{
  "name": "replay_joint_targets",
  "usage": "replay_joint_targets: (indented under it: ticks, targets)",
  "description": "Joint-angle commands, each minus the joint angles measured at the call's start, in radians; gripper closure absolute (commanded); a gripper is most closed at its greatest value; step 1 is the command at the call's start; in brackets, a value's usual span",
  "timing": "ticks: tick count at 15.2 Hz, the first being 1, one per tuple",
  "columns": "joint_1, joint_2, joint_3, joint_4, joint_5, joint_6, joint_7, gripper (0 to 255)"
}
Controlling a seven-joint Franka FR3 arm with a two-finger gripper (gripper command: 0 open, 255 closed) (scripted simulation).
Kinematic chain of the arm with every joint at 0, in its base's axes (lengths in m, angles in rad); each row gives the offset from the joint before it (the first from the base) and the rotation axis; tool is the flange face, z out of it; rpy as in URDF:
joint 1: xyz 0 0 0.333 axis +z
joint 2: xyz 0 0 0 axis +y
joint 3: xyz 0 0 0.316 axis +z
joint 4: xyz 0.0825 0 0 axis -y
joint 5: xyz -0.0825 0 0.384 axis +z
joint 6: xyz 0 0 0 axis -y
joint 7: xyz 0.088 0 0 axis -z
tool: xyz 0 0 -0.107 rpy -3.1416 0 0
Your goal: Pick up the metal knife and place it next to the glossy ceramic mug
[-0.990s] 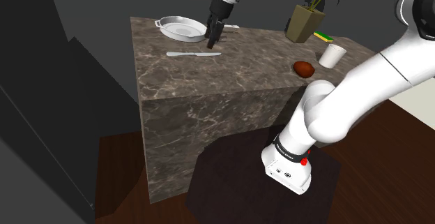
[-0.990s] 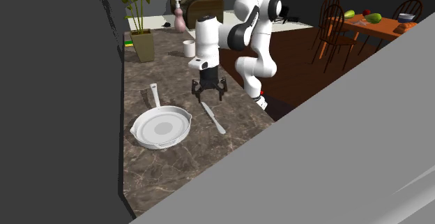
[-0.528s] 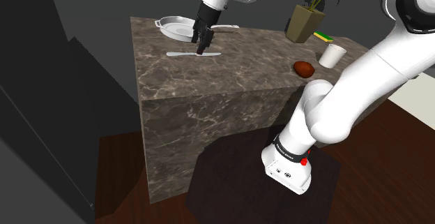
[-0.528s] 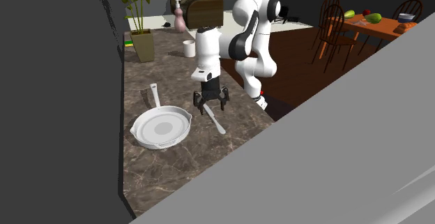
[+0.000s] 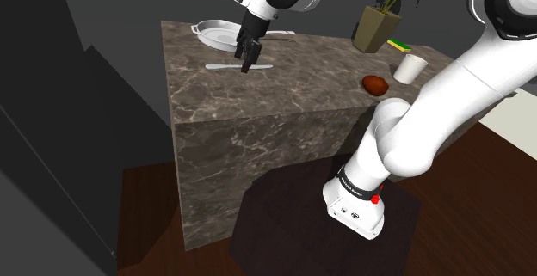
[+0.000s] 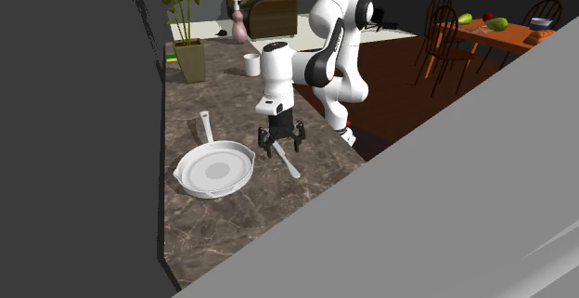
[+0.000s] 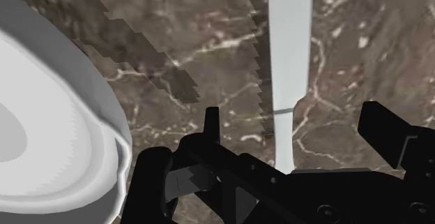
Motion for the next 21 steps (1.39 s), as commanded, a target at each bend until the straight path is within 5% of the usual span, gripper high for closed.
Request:
replay_joint_targets:
  ticks: [1,2,3,12,21]
  targets:
    - [0.000,0.000,0.000,0.000,0.000,0.000,0.000,0]
    - [0.000,0.000,0.000,0.000,0.000,0.000,0.000,0]
    - [0.000,0.000,0.000,0.000,0.000,0.000,0.000,255]
    - [0.000,0.000,0.000,0.000,0.000,0.000,0.000,255]
    - [-0.003,-0.031,0.008,0.093,-0.015,-0.121,0.024,255]
